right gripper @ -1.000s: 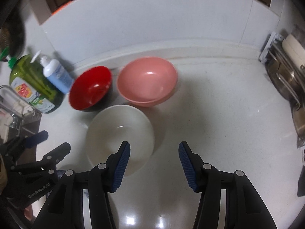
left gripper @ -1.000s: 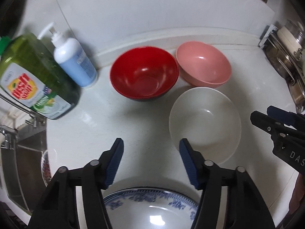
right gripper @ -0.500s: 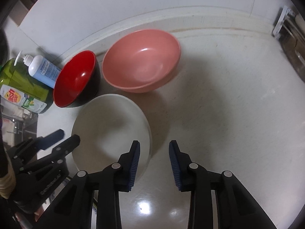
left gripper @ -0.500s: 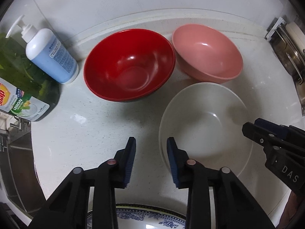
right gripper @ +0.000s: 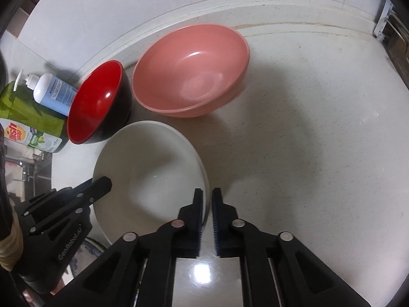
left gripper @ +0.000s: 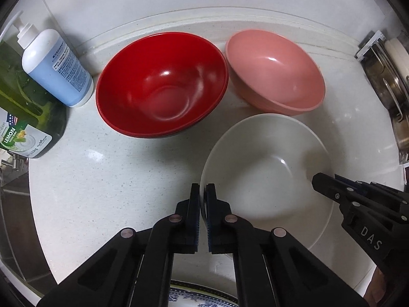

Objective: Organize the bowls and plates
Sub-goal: 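Close both grippers on the rim of the white bowl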

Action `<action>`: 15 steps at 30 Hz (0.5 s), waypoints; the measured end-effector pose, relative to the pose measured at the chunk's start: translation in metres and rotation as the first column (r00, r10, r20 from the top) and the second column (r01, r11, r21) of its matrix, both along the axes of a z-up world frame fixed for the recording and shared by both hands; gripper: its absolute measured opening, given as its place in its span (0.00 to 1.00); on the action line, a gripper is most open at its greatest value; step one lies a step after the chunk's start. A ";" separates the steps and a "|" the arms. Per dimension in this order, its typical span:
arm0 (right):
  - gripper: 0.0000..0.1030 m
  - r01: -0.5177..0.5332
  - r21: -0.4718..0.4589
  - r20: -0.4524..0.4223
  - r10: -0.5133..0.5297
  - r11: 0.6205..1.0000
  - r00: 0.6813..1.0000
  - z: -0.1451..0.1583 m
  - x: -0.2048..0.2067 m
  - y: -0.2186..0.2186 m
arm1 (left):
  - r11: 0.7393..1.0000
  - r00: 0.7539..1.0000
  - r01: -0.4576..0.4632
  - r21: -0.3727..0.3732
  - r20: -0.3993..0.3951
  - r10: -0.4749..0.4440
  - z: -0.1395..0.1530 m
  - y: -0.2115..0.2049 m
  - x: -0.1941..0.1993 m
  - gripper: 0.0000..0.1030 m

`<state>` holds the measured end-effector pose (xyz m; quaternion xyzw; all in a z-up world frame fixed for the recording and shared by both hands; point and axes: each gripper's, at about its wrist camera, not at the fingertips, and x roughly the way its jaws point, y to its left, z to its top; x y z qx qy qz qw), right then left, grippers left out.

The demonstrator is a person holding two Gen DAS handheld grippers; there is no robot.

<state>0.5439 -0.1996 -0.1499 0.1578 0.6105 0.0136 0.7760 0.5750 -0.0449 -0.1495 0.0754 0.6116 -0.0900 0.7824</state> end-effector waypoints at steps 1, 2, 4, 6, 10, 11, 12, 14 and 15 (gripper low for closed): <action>0.07 0.003 -0.002 0.000 -0.003 1.000 1.000 0.000 0.000 0.000 | 1.000 1.000 -0.005 -0.008 -0.001 0.005 0.001 0.000 -0.001 0.06; 0.07 0.001 -0.003 0.002 -0.001 1.000 1.000 0.000 0.000 0.000 | 1.000 1.000 -0.006 -0.014 0.001 0.006 0.003 0.001 -0.001 0.06; 0.06 0.009 0.000 -0.003 -0.009 1.000 1.000 -0.001 -0.002 -0.001 | 1.000 1.000 -0.007 -0.012 0.006 0.007 0.006 0.001 -0.002 0.06; 0.06 0.012 0.009 -0.003 -0.012 1.000 1.000 0.000 -0.005 -0.003 | 1.000 1.000 -0.005 -0.016 0.014 0.005 0.011 0.000 -0.006 0.06; 0.06 0.012 0.003 0.011 -0.012 1.000 1.000 0.007 -0.014 -0.006 | 0.999 1.000 0.000 -0.037 0.026 0.001 0.022 -0.005 -0.019 0.06; 0.06 0.012 -0.002 0.020 -0.012 1.000 1.000 0.010 -0.017 -0.008 | 0.999 1.000 0.003 -0.045 0.031 -0.002 0.026 -0.009 -0.024 0.06; 0.06 0.015 -0.005 0.027 -0.015 1.000 1.000 0.013 -0.021 -0.010 | 0.999 0.999 0.008 -0.052 0.035 -0.006 0.029 -0.012 -0.029 0.06; 0.06 0.022 -0.014 0.041 -0.021 1.000 0.999 0.019 -0.030 -0.016 | 0.998 0.999 0.012 -0.063 0.041 -0.010 0.033 -0.019 -0.038 0.06; 0.06 0.028 -0.016 0.048 -0.027 0.999 0.998 0.022 -0.034 -0.019 | 0.997 0.999 0.013 -0.071 0.041 -0.010 0.036 -0.022 -0.043 0.06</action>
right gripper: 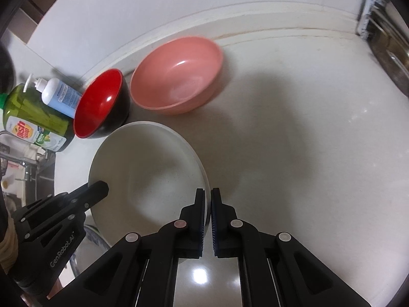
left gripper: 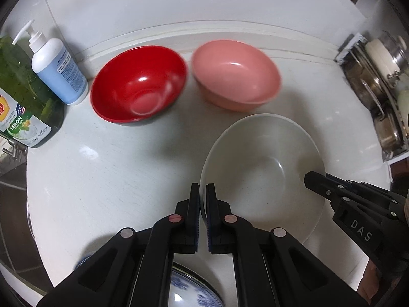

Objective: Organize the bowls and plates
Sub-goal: 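Close both grippers on the rim of the white bowl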

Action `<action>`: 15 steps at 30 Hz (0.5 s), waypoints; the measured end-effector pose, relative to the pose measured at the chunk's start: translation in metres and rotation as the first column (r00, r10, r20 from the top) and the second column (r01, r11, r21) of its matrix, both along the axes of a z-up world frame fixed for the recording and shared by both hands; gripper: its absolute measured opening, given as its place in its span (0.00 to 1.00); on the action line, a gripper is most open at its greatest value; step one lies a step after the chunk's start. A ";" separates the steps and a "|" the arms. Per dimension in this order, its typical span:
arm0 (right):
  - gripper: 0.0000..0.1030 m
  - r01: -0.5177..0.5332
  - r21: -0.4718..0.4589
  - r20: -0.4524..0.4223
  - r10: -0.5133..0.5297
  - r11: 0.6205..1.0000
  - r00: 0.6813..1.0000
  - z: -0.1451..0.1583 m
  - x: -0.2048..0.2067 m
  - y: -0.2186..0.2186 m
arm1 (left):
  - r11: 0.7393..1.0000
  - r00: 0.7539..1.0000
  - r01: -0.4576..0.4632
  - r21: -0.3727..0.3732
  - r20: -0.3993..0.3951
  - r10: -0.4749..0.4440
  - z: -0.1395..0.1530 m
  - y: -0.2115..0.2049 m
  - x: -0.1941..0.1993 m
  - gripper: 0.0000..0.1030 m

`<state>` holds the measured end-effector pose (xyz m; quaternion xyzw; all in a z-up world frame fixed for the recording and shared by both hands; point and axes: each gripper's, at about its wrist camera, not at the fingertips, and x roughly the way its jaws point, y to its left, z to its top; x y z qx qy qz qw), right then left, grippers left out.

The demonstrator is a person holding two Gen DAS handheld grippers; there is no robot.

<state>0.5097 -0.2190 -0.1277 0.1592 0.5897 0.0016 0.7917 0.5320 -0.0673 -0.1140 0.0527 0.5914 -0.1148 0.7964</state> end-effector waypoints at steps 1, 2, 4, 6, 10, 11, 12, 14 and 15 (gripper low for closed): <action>0.06 0.003 -0.002 0.006 -0.003 1.000 1.000 0.003 -0.005 -0.003 | 1.000 1.000 0.002 -0.008 0.001 -0.002 0.001 -0.004 -0.004 0.06; 0.06 0.005 -0.010 0.012 -0.005 1.000 1.000 0.006 -0.010 -0.007 | 1.000 1.000 0.004 -0.012 0.003 -0.004 0.003 -0.009 -0.007 0.06; 0.06 0.015 -0.023 0.021 -0.015 1.000 1.000 0.012 -0.020 -0.017 | 1.000 1.000 0.010 -0.019 0.004 -0.010 0.005 -0.018 -0.016 0.07; 0.06 0.022 -0.034 0.031 -0.021 0.999 0.999 0.016 -0.031 -0.024 | 0.999 1.000 0.021 -0.025 0.002 -0.021 0.005 -0.026 -0.024 0.07; 0.06 0.039 -0.050 0.033 -0.038 0.998 0.999 0.020 -0.052 -0.041 | 0.998 0.999 0.040 -0.039 -0.001 -0.040 0.003 -0.042 -0.040 0.07; 0.06 0.042 -0.055 0.033 -0.040 0.998 0.999 0.020 -0.057 -0.044 | 0.998 0.999 0.047 -0.043 0.000 -0.048 0.002 -0.047 -0.044 0.07; 0.06 0.046 -0.059 0.034 -0.044 0.997 0.998 0.021 -0.063 -0.049 | 0.998 0.999 0.053 -0.046 -0.002 -0.053 0.002 -0.051 -0.049 0.07; 0.06 0.054 -0.065 0.027 -0.053 0.996 0.998 0.020 -0.073 -0.058 | 0.997 0.998 0.068 -0.047 -0.005 -0.069 -0.002 -0.062 -0.059 0.07; 0.06 0.059 -0.067 0.025 -0.057 0.996 0.998 0.020 -0.077 -0.062 | 0.996 0.997 0.072 -0.050 -0.009 -0.072 -0.003 -0.066 -0.061 0.07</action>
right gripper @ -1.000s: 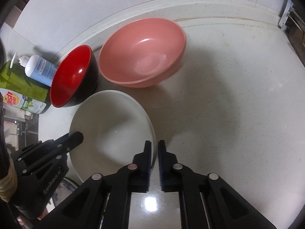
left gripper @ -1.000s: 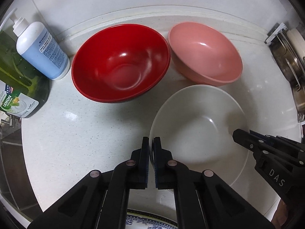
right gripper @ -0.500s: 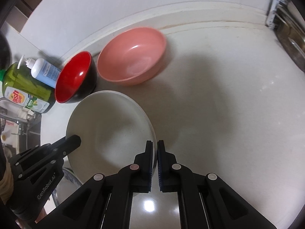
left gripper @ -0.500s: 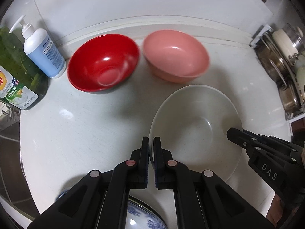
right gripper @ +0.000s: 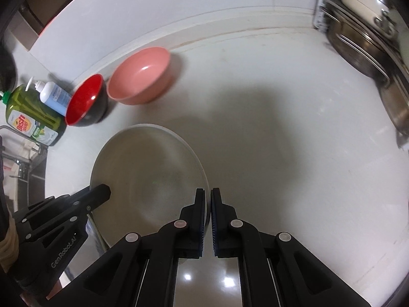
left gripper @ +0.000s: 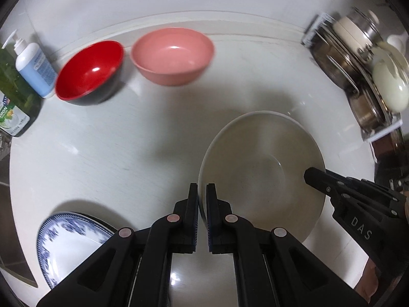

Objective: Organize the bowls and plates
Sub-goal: 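Lift the white bowl with both grippers and carry it over the stacked plates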

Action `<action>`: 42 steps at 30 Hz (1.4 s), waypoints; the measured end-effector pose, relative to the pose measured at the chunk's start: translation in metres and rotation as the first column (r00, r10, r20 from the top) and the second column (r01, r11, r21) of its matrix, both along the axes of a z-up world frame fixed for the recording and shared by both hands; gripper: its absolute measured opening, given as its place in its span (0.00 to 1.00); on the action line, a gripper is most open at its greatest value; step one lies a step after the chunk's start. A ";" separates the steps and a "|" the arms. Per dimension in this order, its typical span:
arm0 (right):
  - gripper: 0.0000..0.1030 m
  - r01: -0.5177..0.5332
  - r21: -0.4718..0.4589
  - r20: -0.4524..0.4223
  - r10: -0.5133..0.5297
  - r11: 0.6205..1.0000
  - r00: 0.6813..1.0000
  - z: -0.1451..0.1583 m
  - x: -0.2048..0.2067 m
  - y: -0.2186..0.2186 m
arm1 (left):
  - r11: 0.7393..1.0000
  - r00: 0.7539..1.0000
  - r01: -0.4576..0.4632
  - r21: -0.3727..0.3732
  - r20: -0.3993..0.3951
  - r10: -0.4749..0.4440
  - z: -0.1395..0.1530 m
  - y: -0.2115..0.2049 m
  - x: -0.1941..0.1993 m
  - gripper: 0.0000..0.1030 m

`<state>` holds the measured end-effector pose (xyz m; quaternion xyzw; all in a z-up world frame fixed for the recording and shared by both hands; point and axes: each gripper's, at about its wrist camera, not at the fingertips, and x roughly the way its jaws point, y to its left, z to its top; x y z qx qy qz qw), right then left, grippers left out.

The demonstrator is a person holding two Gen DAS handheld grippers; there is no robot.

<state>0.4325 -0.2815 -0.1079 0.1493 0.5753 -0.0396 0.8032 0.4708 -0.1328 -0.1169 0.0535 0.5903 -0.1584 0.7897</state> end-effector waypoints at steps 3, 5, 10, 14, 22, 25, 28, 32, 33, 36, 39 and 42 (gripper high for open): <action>0.06 0.011 -0.015 -0.010 -0.011 1.000 1.000 -0.002 -0.012 -0.011 | 1.000 1.000 0.015 -0.009 -0.017 -0.016 -0.003 -0.016 -0.015 0.07; 0.06 0.021 -0.025 -0.015 -0.022 0.999 1.000 -0.004 -0.018 -0.017 | 1.000 0.999 0.024 -0.013 -0.024 -0.025 -0.005 -0.025 -0.024 0.07; 0.06 0.050 -0.027 -0.036 -0.051 0.998 0.998 -0.013 -0.034 -0.031 | 0.999 0.998 0.053 -0.001 -0.033 -0.053 -0.013 -0.045 -0.039 0.07; 0.06 0.066 -0.037 -0.048 -0.067 0.997 0.997 -0.019 -0.046 -0.041 | 0.997 0.996 0.076 0.003 -0.052 -0.076 -0.021 -0.057 -0.045 0.08; 0.06 0.078 -0.058 -0.068 -0.082 0.995 0.994 -0.029 -0.055 -0.054 | 0.995 0.992 0.102 0.017 -0.077 -0.100 -0.032 -0.071 -0.053 0.08; 0.06 0.077 -0.053 -0.074 -0.081 0.996 0.994 -0.032 -0.057 -0.056 | 0.995 0.992 0.099 0.016 -0.082 -0.098 -0.033 -0.072 -0.053 0.08; 0.06 0.077 -0.052 -0.078 -0.081 0.996 0.994 -0.035 -0.056 -0.058 | 0.995 0.992 0.102 0.021 -0.080 -0.100 -0.033 -0.074 -0.053 0.08; 0.07 0.071 -0.044 -0.083 -0.074 0.997 0.994 -0.038 -0.058 -0.059 | 0.994 0.992 0.104 0.022 -0.074 -0.103 -0.033 -0.072 -0.053 0.10; 0.07 0.070 -0.040 -0.084 -0.073 0.997 0.994 -0.039 -0.058 -0.059 | 0.994 0.992 0.104 0.021 -0.073 -0.102 -0.033 -0.072 -0.053 0.10; 0.07 0.069 -0.037 -0.089 -0.072 0.997 0.993 -0.041 -0.057 -0.059 | 0.994 0.992 0.106 0.020 -0.070 -0.105 -0.034 -0.075 -0.053 0.11; 0.07 0.060 -0.031 -0.091 -0.063 0.998 0.994 -0.042 -0.058 -0.060 | 0.995 0.993 0.097 0.011 -0.074 -0.096 -0.034 -0.074 -0.052 0.12; 0.07 0.050 -0.035 -0.092 -0.053 0.998 0.994 -0.042 -0.057 -0.059 | 0.996 0.993 0.091 0.006 -0.076 -0.090 -0.033 -0.072 -0.051 0.13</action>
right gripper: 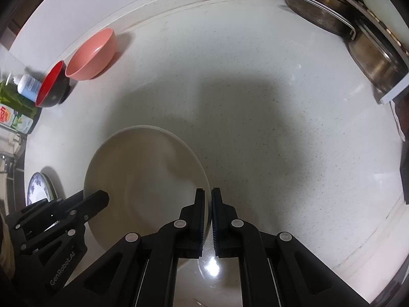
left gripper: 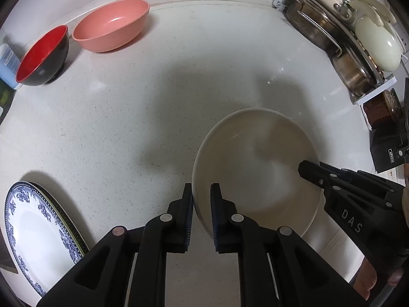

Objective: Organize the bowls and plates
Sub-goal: 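Lift the white bowl with both grippers and carry it over the stacked plates, then lower the white bowl onto the blue-and-white plate and open both grippers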

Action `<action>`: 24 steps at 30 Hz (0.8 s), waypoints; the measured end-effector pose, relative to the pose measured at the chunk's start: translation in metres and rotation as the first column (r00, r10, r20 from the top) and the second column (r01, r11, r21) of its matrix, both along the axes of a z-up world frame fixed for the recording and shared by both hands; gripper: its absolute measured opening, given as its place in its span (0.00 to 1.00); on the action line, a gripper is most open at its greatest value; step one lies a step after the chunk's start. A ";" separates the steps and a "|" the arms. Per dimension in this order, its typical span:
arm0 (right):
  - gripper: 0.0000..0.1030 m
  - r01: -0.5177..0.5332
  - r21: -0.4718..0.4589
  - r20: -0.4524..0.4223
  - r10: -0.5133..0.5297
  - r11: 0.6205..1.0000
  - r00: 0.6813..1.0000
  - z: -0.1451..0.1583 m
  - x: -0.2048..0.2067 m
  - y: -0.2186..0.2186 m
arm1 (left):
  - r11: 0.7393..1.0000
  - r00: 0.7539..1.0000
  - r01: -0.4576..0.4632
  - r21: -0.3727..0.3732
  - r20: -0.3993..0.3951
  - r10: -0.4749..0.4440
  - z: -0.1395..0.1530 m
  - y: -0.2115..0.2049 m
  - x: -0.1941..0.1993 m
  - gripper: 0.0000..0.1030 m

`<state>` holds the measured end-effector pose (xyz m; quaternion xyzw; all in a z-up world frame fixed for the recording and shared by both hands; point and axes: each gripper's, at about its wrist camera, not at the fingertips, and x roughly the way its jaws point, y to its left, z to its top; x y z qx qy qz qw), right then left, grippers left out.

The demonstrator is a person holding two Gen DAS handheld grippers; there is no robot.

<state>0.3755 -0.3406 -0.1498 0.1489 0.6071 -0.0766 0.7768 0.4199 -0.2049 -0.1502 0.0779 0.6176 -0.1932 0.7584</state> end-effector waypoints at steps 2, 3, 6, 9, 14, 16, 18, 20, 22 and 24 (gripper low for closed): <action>0.07 -0.004 -0.001 -0.001 0.004 1.000 1.000 -0.001 0.000 0.000 | 1.000 1.000 -0.012 0.004 0.004 0.012 0.001 0.001 0.001 0.15; 0.07 -0.004 -0.001 0.001 0.004 1.000 1.000 -0.001 0.000 0.000 | 1.000 1.000 -0.016 0.005 0.008 0.016 0.001 0.001 0.002 0.19; 0.07 -0.006 -0.018 0.012 0.006 1.000 1.000 0.002 0.000 0.001 | 1.000 0.999 -0.024 0.005 0.021 0.024 0.004 0.004 0.004 0.29; 0.10 -0.016 -0.036 0.012 0.017 0.999 1.000 0.006 -0.001 0.004 | 0.999 0.998 -0.035 0.005 0.053 0.035 0.011 0.009 0.006 0.39; 0.38 0.005 -0.047 0.051 -0.003 0.999 0.999 0.018 -0.002 0.005 | 0.999 0.992 -0.042 -0.004 0.121 0.043 0.029 0.019 0.010 0.55; 0.41 0.010 -0.063 0.069 -0.006 0.998 0.998 0.025 -0.002 0.006 | 0.999 0.987 -0.047 0.001 0.157 0.046 0.036 0.023 0.011 0.59; 0.43 0.018 -0.065 0.089 -0.012 0.998 0.996 0.033 -0.002 0.008 | 0.998 0.980 -0.058 0.003 0.191 0.057 0.045 0.031 0.012 0.65; 0.46 0.021 -0.077 0.110 -0.012 0.997 0.994 0.042 -0.001 0.013 | 0.997 0.974 -0.071 -0.003 0.216 0.070 0.053 0.039 0.013 0.67; 0.47 0.023 -0.084 0.131 -0.012 0.996 0.991 0.051 0.000 0.017 | 0.997 0.971 -0.077 -0.012 0.225 0.078 0.060 0.048 0.017 0.70; 0.47 0.016 -0.089 0.145 -0.003 0.996 0.989 0.058 0.001 0.022 | 0.996 0.968 -0.091 -0.020 0.233 0.093 0.066 0.058 0.020 0.71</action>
